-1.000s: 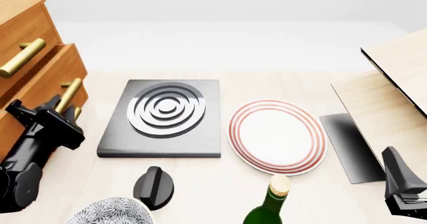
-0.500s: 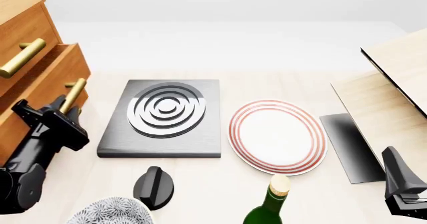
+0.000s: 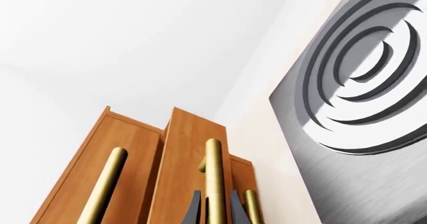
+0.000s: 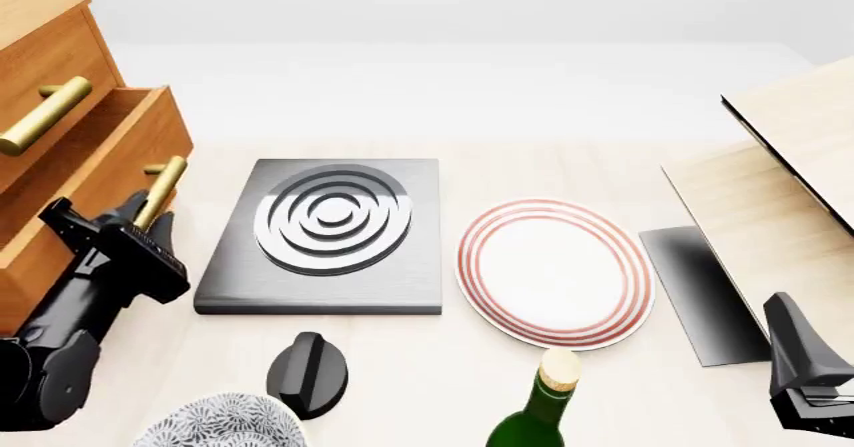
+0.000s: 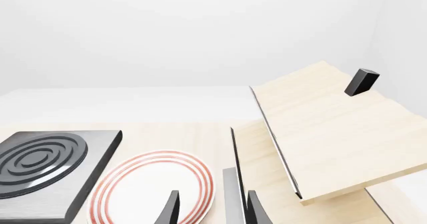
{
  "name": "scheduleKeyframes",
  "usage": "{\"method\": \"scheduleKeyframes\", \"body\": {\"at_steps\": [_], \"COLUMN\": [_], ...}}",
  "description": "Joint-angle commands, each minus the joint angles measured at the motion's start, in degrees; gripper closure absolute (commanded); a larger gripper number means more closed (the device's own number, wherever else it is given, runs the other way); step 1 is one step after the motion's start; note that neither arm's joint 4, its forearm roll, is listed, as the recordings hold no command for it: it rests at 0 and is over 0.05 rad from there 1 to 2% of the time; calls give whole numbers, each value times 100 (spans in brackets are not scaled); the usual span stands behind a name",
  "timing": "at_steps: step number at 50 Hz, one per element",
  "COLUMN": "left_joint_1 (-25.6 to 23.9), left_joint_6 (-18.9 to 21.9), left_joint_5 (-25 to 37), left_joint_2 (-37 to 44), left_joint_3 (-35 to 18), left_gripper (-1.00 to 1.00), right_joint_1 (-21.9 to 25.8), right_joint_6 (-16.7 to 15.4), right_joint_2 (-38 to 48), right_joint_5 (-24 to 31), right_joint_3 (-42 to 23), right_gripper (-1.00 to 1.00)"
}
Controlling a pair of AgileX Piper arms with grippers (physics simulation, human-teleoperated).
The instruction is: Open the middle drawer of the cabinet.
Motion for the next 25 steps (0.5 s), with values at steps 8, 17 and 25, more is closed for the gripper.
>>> {"method": "scheduleKeyframes", "body": {"at_steps": [8, 17, 25], "left_joint_1": [-151, -210, -255], "left_joint_6": [-122, -112, -78], "left_joint_5": [-131, -131, -131], "left_joint_2": [-241, -185, -167], "left_joint_3": [347, 290, 269], "left_gripper": [100, 100, 100], "right_joint_1": [32, 32, 31], "right_joint_6": [-16, -16, -16], "right_joint_2": [-16, -17, -18], "right_joint_5": [1, 1, 2], "right_joint_3": [0, 0, 0], "right_gripper": [-100, -100, -100]}}
